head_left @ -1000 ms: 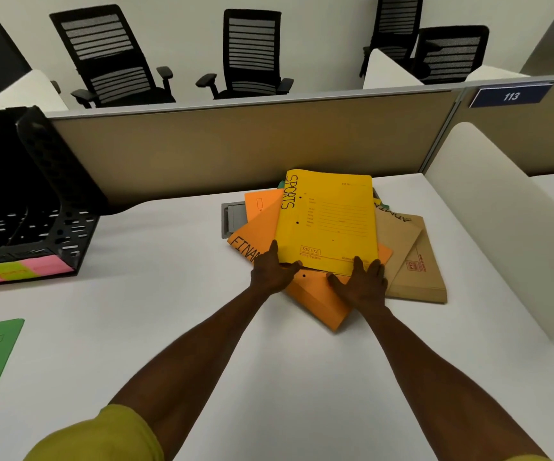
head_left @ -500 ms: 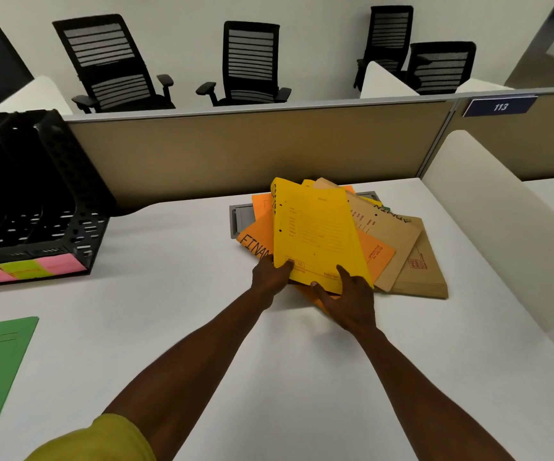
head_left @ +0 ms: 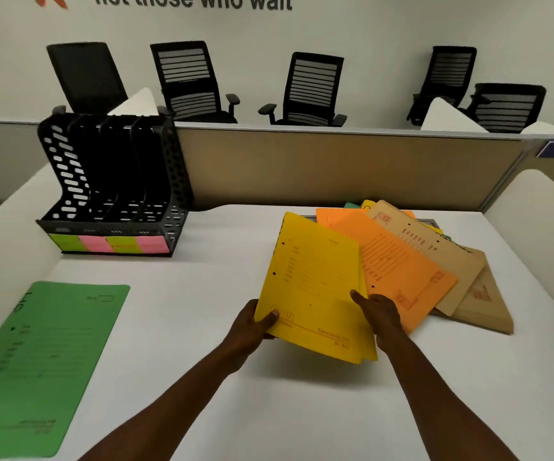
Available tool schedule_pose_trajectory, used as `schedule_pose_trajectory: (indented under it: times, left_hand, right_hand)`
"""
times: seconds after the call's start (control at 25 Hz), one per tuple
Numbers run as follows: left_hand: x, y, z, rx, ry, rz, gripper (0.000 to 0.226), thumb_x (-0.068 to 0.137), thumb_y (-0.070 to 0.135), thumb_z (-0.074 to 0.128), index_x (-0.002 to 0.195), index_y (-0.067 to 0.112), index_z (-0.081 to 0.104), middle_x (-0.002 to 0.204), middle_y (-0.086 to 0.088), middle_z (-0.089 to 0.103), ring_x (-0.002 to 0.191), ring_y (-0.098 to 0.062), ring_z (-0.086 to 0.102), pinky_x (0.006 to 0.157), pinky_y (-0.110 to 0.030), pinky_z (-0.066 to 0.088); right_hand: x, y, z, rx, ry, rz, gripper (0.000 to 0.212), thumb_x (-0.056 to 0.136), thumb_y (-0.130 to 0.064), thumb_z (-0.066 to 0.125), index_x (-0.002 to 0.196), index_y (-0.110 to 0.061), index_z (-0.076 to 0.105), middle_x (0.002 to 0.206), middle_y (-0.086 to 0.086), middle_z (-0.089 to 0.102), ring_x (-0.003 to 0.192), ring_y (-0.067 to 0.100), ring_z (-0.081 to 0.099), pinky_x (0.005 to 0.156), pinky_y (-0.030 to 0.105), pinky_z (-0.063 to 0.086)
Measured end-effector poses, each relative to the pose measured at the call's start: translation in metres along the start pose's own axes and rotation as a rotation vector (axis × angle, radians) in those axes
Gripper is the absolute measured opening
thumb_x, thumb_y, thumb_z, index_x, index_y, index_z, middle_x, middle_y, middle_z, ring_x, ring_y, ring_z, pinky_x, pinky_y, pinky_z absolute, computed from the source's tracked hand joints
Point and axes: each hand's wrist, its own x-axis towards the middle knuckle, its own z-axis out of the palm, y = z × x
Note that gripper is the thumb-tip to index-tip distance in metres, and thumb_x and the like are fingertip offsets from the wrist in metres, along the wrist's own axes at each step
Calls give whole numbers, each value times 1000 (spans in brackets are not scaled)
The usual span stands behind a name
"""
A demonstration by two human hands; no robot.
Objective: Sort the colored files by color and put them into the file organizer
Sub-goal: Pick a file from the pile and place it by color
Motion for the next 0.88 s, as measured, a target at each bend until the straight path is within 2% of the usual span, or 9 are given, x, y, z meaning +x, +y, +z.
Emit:
schedule_pose_trajectory:
  times: [0.08,0.16,0.24,0.32,0.52,0.68,0.76,0.8,0.88]
  left_hand:
    - [-30,-18,-35,73,25,25,46,88,44,65,129,34,47,128,2,60,109,-20,65,79,-32,59]
    - [-51,-33,-63,152,35,51,60,90,42,64,142,42,35,131,13,57,112,-15,63,82,-34,59]
    - [-74,-46,-97,204,105,41,67,90,42,65,147,42,31,133,13,56,116,-16,61,89,-40,58]
    - [-84,-50,-119,272,159,13,72,86,47,68,148,39,33,134,11,56,117,-16,60,93,-40,56]
    - [-125,-63,-183,412,397,-31,58,78,55,72,129,34,53,116,10,63,101,-11,63,83,-32,56]
    - [-152,-80,-219,577,627,-6,45,79,50,74,113,23,63,103,3,66,103,-23,63,85,-37,52]
    - [-158,-94,-234,774,729,-28,54,78,57,72,113,17,65,115,-9,63,120,-32,52,102,-44,42]
    - [-160,-98,-238,835,747,-75,57,77,62,69,113,19,64,128,-14,58,132,-36,42,111,-47,30]
    - [-164,-104,-244,817,730,-202,55,76,70,64,114,30,59,149,-14,41,146,-35,22,117,-52,13]
  right_hand:
    - [-21,-7,31,121,-20,-22,73,83,-46,75,143,-13,49,145,14,50,128,36,50,107,51,43]
    - [-46,-11,63,147,-40,-69,64,81,-39,79,136,-17,56,134,14,59,117,35,59,101,53,48]
    - [-75,-15,106,66,-78,-132,56,84,-32,78,133,-14,58,128,15,64,112,35,62,100,50,49]
    - [-95,-14,132,60,-70,-167,53,87,-28,75,133,-12,57,127,16,64,113,36,61,99,45,48]
    - [-151,-6,203,116,-163,-226,51,90,-23,72,136,-9,53,127,15,64,112,34,61,97,42,48]
    - [-184,-1,247,75,-241,-220,53,89,-24,72,137,-10,53,126,14,64,112,31,60,98,39,48]
    - [-193,1,261,9,-243,-237,55,89,-26,72,138,-9,53,130,14,62,118,32,58,102,41,47]
    - [-196,2,266,-35,-238,-249,56,90,-26,72,139,-8,53,132,14,61,120,32,57,104,42,46]
    - [-200,5,273,-114,-226,-276,59,91,-28,70,142,-8,50,136,15,58,125,33,54,106,43,44]
